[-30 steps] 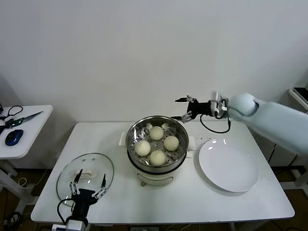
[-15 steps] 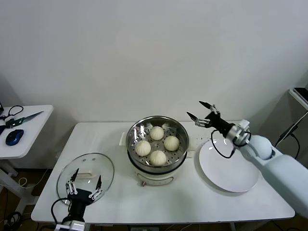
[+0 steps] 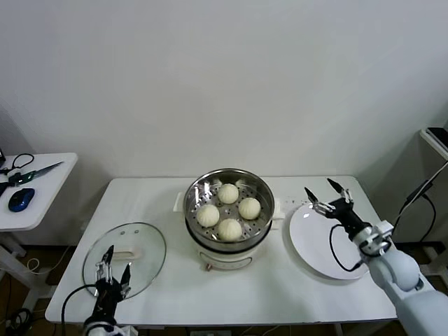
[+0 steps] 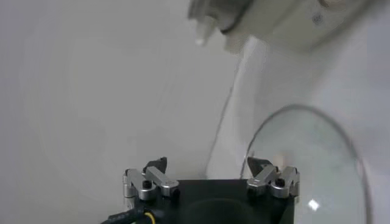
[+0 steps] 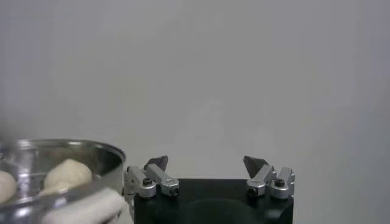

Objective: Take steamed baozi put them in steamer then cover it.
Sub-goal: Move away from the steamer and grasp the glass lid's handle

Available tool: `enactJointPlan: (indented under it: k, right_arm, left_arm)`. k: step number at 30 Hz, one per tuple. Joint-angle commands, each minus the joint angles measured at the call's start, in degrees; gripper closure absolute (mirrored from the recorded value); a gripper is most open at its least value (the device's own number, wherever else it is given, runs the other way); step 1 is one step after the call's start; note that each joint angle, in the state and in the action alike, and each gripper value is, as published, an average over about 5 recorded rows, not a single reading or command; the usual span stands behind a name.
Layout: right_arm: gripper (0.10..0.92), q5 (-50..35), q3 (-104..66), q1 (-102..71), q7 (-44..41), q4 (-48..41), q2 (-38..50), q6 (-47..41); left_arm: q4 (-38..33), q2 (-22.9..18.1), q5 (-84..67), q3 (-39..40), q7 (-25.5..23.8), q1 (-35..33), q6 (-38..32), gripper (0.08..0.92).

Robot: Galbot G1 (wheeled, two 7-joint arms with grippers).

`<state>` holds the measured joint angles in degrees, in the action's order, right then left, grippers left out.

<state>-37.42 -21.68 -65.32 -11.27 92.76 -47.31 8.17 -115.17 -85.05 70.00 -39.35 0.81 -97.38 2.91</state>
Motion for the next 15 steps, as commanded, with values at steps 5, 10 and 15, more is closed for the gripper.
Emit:
enactJointPlan:
  k: [5,10,15]
  right_arm:
    - [0.203,5.72,-10.05,-11.11,1.07,1.36,-4.38,-1.81]
    - [0.203,6.43,-10.13,-10.58,0.99,0.48,-4.88,-1.85]
    - [0.203,6.66,-9.79,-9.65,1.05,0.29,-5.51,-1.96]
  left_arm:
    - [18.76,0.24,22.15,-3.21,8.20,13.20,-4.92,0.177]
    - [22.52,0.46,22.44,-3.07,7.20,15.40,-5.13,0.177]
    - [25.21,0.08,23.43,-3.19,7.54,17.38,-4.11,0.177]
